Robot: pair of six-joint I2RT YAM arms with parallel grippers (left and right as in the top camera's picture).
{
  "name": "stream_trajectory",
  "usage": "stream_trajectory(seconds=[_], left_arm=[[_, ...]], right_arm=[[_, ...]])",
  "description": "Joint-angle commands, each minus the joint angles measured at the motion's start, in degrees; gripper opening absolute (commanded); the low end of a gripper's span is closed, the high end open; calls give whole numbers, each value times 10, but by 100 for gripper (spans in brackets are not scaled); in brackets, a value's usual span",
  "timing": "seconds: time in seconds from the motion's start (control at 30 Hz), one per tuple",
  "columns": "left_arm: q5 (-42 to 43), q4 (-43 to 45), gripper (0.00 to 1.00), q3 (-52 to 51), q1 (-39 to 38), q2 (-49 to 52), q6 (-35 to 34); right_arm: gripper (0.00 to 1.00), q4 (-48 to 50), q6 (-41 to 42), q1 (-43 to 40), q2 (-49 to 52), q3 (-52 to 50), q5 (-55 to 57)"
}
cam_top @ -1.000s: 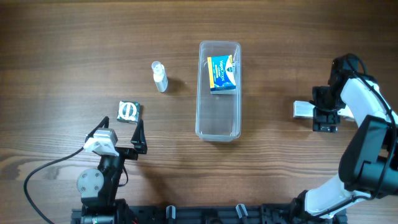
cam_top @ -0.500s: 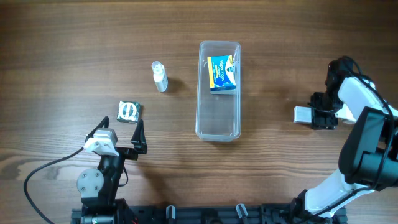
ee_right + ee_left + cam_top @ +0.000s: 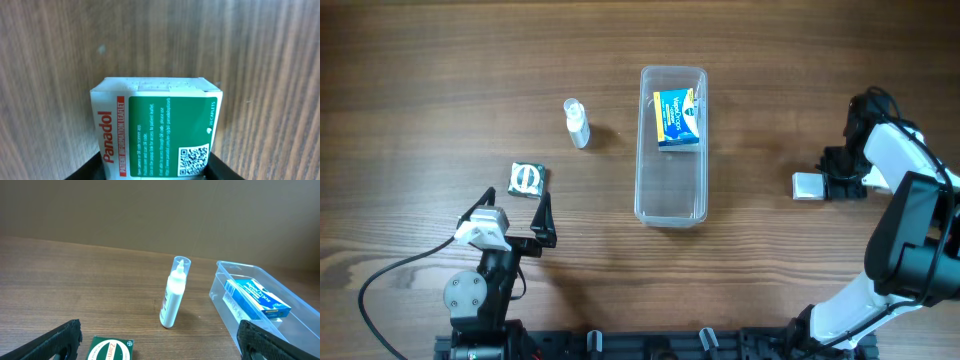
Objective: Pack container
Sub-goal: 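Move the right gripper to the white-green Panadol box and grasp it, then carry the Panadol box over the container and lower it in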
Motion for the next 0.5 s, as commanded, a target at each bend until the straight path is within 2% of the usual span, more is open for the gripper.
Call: stream_trajectory(seconds=[0.0,0.1,0.23,0.3,0.47], left_arm=[[-3,-2,100,-3,5,0,4],[-3,-2,100,-3,5,0,4],[-3,-2,100,-3,5,0,4],[-3,-2,100,-3,5,0,4],[-3,-2,100,-3,5,0,4]], right_arm=[[44,3,-100,1,6,37,-81],[48,5,-138,3,-11,49,-143],[48,3,-212,14,-43,78,-214],[46,-2,-255,37,-68,110,-255],[48,20,-268,156,-124,203,-278]])
